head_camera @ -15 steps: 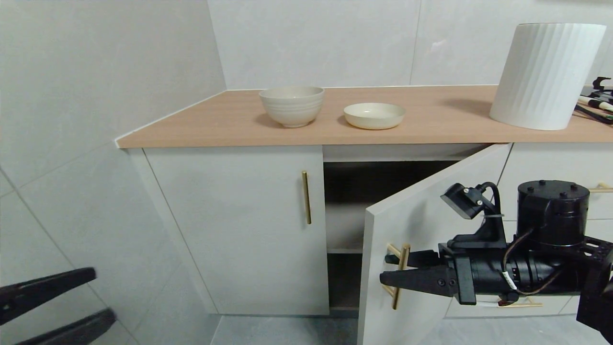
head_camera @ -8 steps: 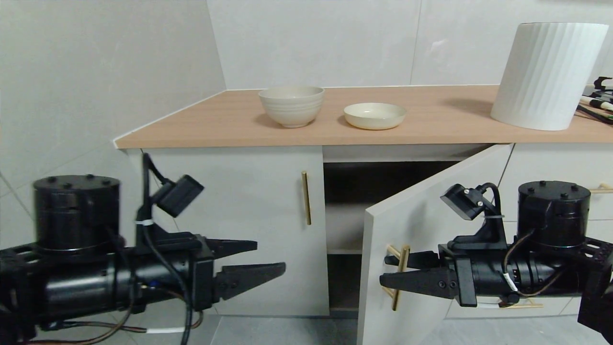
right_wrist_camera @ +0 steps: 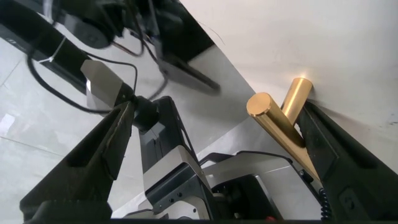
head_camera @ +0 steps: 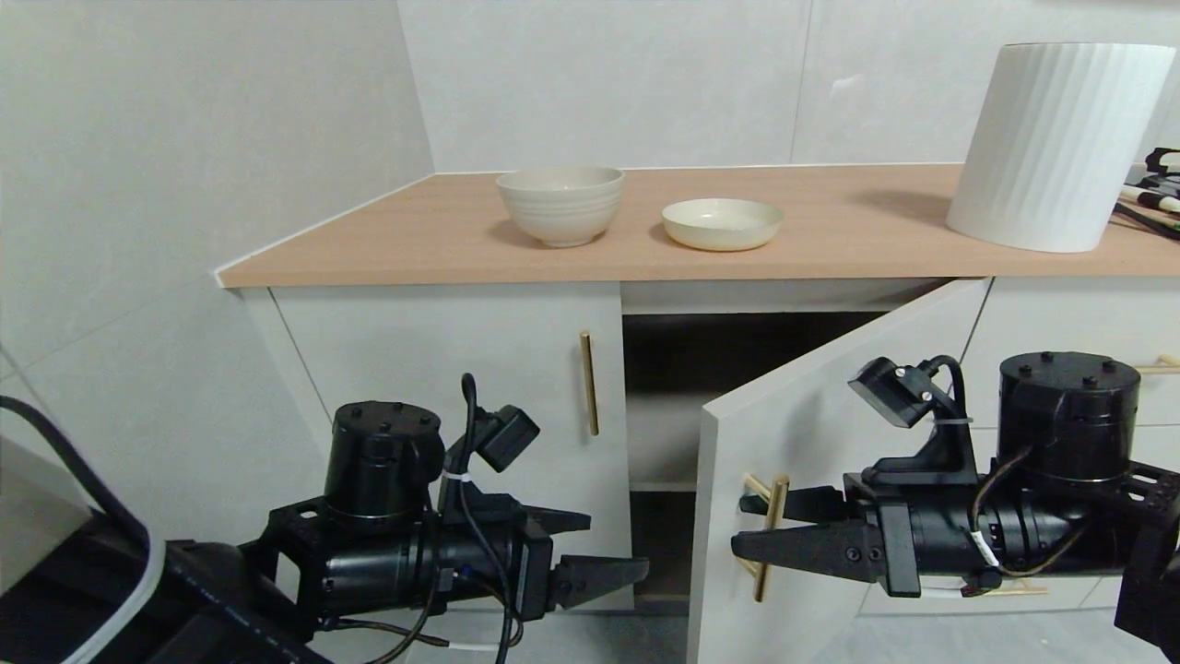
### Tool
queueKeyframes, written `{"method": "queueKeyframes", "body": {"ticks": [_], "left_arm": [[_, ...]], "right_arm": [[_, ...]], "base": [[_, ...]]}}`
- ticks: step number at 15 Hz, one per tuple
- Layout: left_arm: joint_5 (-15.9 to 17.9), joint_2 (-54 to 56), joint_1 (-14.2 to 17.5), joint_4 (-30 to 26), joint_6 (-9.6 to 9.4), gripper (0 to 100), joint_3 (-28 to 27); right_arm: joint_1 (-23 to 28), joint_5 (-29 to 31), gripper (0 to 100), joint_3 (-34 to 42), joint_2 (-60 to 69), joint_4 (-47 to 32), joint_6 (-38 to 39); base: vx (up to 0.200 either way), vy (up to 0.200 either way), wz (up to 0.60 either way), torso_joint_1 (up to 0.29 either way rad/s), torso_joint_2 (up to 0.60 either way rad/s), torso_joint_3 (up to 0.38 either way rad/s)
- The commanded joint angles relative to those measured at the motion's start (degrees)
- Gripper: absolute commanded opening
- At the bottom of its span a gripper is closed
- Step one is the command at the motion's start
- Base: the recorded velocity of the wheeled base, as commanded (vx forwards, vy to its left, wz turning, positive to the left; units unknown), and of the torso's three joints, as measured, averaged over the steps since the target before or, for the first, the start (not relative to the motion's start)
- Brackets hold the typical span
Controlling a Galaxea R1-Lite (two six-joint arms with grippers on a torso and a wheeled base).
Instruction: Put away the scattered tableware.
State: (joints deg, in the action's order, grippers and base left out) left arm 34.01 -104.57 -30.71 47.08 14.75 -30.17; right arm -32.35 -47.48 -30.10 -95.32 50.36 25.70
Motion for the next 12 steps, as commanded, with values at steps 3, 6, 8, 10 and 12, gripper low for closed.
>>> {"method": "queueKeyframes", "body": {"ticks": [3,6,8,10,12], "left_arm": [[0.0,-2.4,-1.2,0.5,3.09,0,-2.3],[-1.2,-6.3,-1.5,2.8,2.83,0,-8.1],[-6.2,-14.0,-3.5,7.3,2.83,0,-13.4],[-11.5,-19.5,-5.4,14.2,2.92,0,-15.1],[-12.6,-23.2,-7.8,22.9,3.18,0,-13.7]], "right_arm": [[0.0,0.1,100,0.0,-0.4,0.0,0.1],[0.0,0.1,100,0.0,-0.7,0.0,0.1],[0.0,0.1,100,0.1,-0.7,0.0,0.1],[0.0,0.1,100,0.1,-0.6,0.0,0.0],[0.0,0.1,100,0.5,-0.5,0.0,0.0]], "base": [[0.0,0.0,0.0,0.0,0.0,0.0],[0.0,0.0,0.0,0.0,0.0,0.0],[0.0,0.0,0.0,0.0,0.0,0.0],[0.0,0.0,0.0,0.0,0.0,0.0],[0.0,0.0,0.0,0.0,0.0,0.0]]}}
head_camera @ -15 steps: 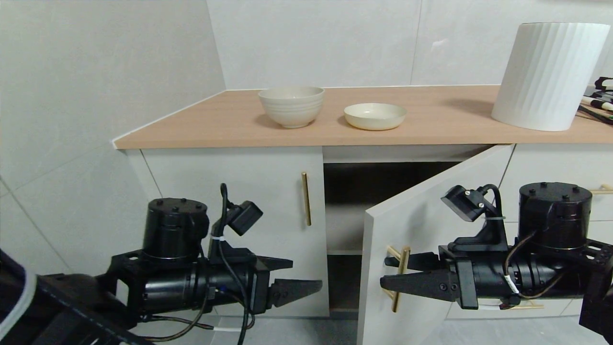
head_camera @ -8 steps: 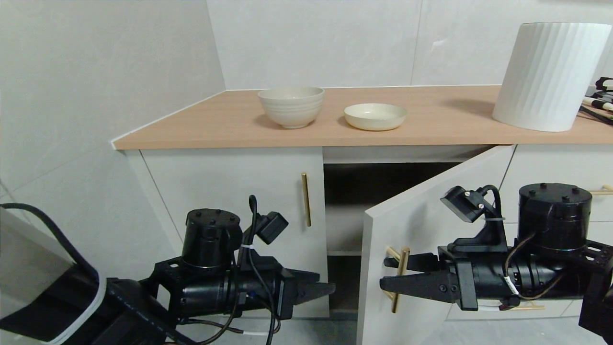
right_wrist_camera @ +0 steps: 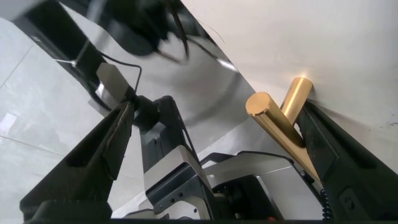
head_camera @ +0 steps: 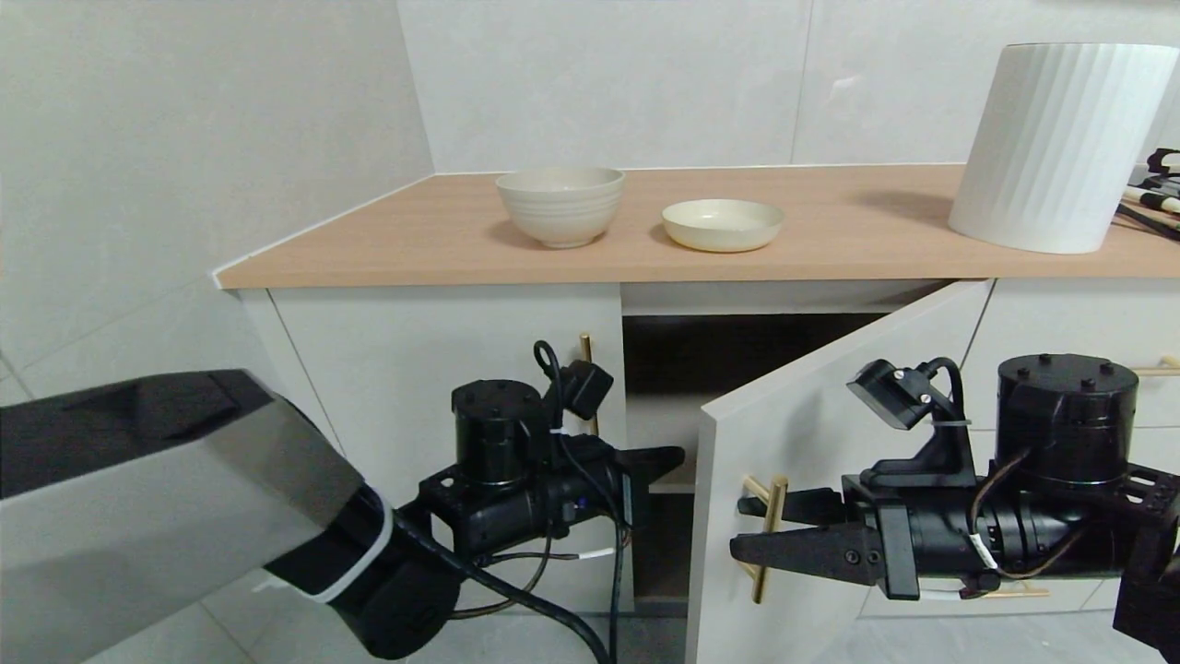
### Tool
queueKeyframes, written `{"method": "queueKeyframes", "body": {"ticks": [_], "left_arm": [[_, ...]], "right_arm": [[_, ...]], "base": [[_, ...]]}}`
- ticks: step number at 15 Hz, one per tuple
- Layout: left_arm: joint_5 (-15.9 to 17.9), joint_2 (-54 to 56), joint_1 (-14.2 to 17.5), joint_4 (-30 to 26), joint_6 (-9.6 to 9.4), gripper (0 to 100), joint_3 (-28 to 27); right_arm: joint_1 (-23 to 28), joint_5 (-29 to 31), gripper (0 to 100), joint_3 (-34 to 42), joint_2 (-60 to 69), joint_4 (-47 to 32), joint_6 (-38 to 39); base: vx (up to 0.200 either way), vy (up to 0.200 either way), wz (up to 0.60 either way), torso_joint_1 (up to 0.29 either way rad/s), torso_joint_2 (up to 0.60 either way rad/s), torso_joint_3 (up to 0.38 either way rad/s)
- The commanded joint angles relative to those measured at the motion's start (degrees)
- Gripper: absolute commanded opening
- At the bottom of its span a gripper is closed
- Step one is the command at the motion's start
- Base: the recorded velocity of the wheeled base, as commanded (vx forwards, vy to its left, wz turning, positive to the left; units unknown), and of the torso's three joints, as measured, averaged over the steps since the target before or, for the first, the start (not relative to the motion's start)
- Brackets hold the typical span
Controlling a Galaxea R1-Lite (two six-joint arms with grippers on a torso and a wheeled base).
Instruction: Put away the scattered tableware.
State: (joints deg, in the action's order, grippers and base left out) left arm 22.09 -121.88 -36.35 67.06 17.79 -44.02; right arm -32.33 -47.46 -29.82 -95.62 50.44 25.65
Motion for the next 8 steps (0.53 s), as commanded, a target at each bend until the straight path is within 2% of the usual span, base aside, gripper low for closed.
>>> {"method": "queueKeyframes", "body": {"ticks": [1,2,3,8], "left_arm": [[-0.8,-6.6,-2.7,4.9,0.14,0,0.3],[-1.0,-7.9,-3.9,10.4,0.85,0,1.7],[-1.0,-7.8,-4.4,11.7,1.2,0,2.5],[-0.6,-6.6,-5.1,12.0,1.2,0,2.5]], "right_arm": [[0.0,0.1,100,0.2,-0.2,-0.1,0.0],[0.0,0.1,100,0.3,-0.1,-0.1,0.0],[0.0,0.1,100,0.6,0.0,0.0,-0.1],[0.2,0.2,100,1.8,0.3,0.5,-0.2]], "base": [[0.0,0.0,0.0,0.0,0.0,0.0],[0.0,0.0,0.0,0.0,0.0,0.0],[0.0,0.0,0.0,0.0,0.0,0.0],[0.0,0.0,0.0,0.0,0.0,0.0]]}}
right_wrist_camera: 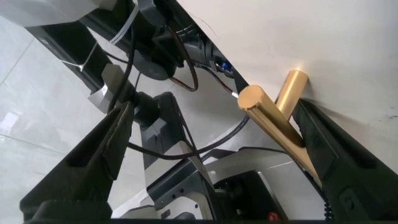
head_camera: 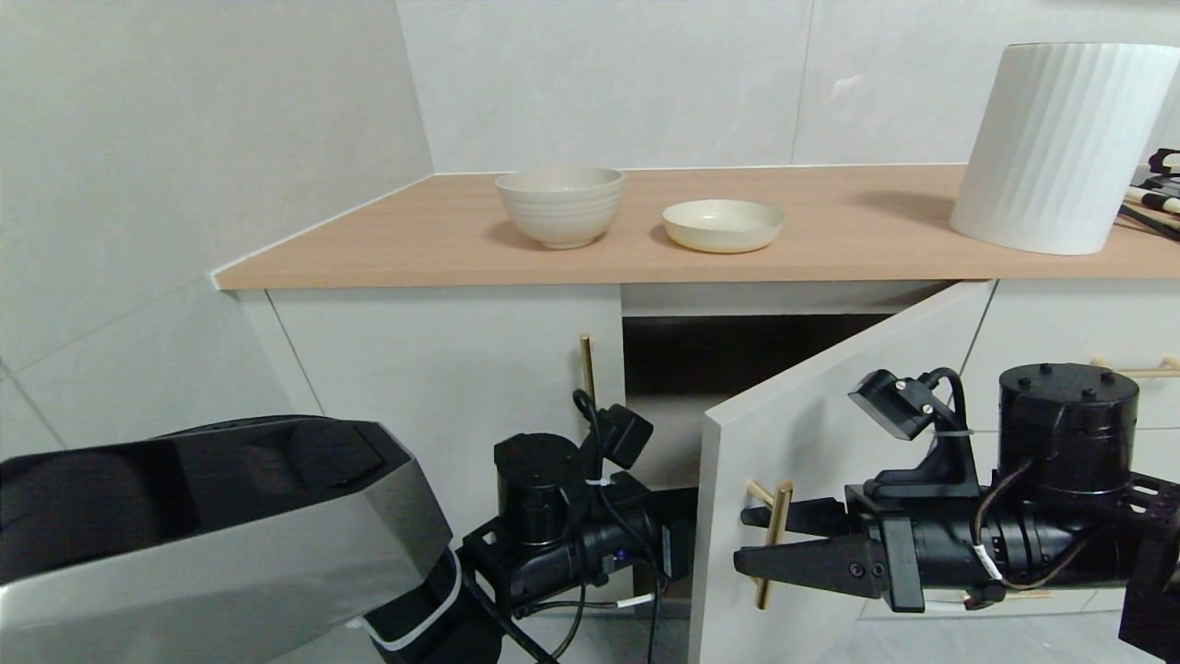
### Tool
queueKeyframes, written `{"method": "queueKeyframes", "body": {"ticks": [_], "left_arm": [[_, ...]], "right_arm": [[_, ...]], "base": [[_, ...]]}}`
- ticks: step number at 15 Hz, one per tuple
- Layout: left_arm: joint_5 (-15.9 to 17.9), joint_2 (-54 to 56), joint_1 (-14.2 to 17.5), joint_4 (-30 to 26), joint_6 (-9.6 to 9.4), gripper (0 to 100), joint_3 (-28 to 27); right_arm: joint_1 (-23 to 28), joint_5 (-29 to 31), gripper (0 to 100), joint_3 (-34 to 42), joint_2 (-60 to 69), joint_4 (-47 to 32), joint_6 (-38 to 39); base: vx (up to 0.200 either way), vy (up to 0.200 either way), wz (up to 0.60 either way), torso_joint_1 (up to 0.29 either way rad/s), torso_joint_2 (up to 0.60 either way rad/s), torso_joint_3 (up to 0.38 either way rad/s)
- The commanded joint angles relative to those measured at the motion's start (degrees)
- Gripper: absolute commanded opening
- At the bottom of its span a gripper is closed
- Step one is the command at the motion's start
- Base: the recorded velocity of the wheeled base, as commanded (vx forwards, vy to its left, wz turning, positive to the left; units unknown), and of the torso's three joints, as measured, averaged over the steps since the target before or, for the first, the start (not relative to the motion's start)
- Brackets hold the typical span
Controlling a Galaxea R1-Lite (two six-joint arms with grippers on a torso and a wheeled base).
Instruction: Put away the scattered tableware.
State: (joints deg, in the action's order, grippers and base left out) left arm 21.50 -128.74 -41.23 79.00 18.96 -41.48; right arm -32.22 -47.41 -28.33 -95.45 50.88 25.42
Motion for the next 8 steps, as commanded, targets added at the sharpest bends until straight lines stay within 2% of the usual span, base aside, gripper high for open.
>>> {"method": "queueKeyframes", "body": {"ticks": [1,4,8], "left_arm": [[0.1,0.2,-0.6,0.4,0.03,0,-0.1],[0.1,0.1,-1.2,1.2,0.03,0,0.0],[0.2,0.1,-1.7,1.2,0.03,0,-0.1]], "right_arm": [[0.2,0.1,100,0.7,0.2,1.1,0.0],[1.8,0.5,100,2.4,0.1,6.2,0.1],[6.3,1.5,100,4.0,0.9,6.6,-0.1]], "base": [[0.0,0.0,0.0,0.0,0.0,0.0],[0.0,0.0,0.0,0.0,0.0,0.0],[0.0,0.0,0.0,0.0,0.0,0.0]]}}
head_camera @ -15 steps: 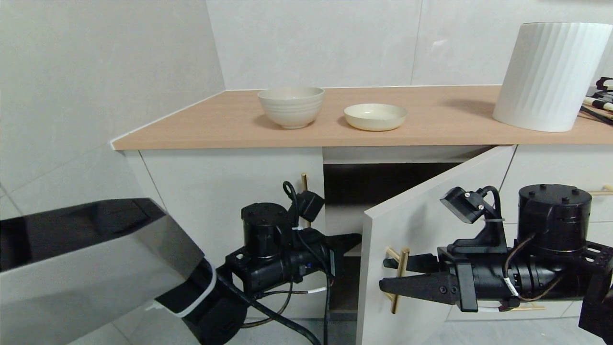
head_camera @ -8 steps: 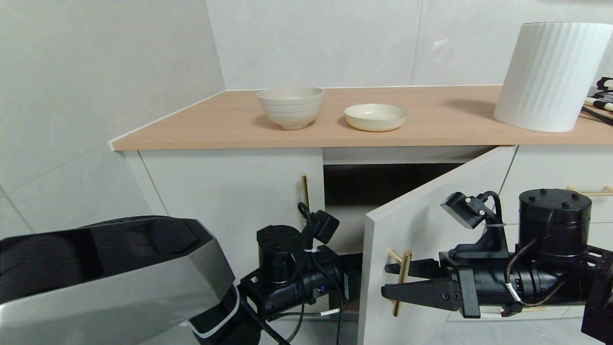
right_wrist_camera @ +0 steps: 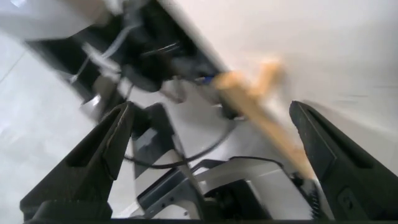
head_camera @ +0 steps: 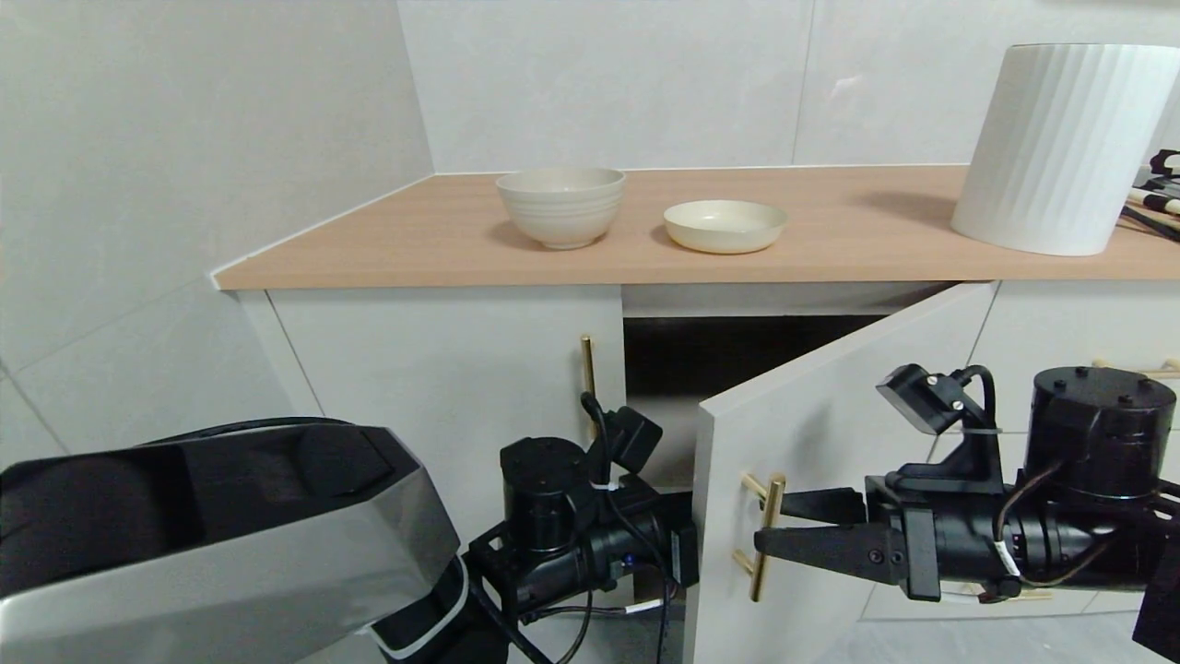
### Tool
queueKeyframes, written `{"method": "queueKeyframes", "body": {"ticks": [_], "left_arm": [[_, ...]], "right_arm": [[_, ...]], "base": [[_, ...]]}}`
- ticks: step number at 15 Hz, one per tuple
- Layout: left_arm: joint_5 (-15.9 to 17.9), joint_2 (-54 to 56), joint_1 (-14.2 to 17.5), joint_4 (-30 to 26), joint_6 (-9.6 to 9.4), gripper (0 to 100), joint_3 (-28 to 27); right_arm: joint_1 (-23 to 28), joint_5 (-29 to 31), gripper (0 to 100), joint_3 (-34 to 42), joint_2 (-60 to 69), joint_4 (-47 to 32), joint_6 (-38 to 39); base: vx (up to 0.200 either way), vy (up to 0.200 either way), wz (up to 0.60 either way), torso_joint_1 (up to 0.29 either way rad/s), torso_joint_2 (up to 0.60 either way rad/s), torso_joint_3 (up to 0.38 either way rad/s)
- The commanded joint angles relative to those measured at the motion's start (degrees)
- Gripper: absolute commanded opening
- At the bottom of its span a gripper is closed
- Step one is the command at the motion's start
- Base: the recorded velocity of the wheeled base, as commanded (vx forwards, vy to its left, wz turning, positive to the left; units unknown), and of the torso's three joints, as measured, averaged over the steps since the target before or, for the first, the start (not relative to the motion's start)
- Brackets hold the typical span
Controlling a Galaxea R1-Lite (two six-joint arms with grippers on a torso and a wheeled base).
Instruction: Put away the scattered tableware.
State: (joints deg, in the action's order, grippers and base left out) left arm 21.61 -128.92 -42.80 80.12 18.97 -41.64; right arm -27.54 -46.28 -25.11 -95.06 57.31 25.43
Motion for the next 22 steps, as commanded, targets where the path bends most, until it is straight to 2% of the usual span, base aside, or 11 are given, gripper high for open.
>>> {"method": "queueKeyframes", "body": {"ticks": [1,3,5,9,11,13,14,17,22], "left_arm": [[0.0,0.3,-0.2,0.0,0.1,0,0.1],[0.0,0.4,-0.3,0.0,0.1,0,0.2],[0.0,1.3,-0.2,0.0,0.02,0,0.2],[0.5,2.6,-0.3,-0.4,0.1,0,0.6],[0.7,2.5,-0.9,-0.4,0.19,0,0.7],[0.7,2.4,-1.7,-1.5,1.77,0,0.2],[0.7,2.4,-1.8,-1.9,1.95,0,0.0],[0.7,2.1,-1.8,-2.9,2.04,0,-2.0],[0.5,0.8,-1.8,-7.6,2.04,0,-5.7]], "right_arm": [[2.5,0.7,100,1.6,1.1,0.2,-0.1],[3.1,2.0,100,4.7,3.8,0.2,-0.2],[3.0,6.0,100,10.3,8.6,-0.1,-2.7],[2.1,17.0,100,19.5,15.0,-0.4,-6.2],[1.4,17.4,100,21.2,17.0,-0.4,-6.4],[0.0,17.3,100,21.2,17.6,-0.4,-6.5],[-0.8,17.4,100,21.4,17.6,-0.4,-7.2],[-1.2,17.4,100,21.4,17.8,-0.4,-7.6],[-1.4,17.3,100,21.6,17.8,-0.4,-7.6]], "base": [[0.0,0.0,0.0,0.0,0.0,0.0],[0.0,0.0,0.0,0.0,0.0,0.0],[0.0,0.0,0.0,0.0,0.0,0.0],[0.0,0.0,0.0,0.0,0.0,0.0],[0.0,0.0,0.0,0.0,0.0,0.0],[-0.2,0.0,0.0,0.0,0.0,0.005],[-0.2,0.0,0.0,-0.002,0.0,0.002],[-0.2,0.0,0.0,-0.002,0.0,0.006],[0.0,0.0,0.0,0.0,0.0,0.0]]}}
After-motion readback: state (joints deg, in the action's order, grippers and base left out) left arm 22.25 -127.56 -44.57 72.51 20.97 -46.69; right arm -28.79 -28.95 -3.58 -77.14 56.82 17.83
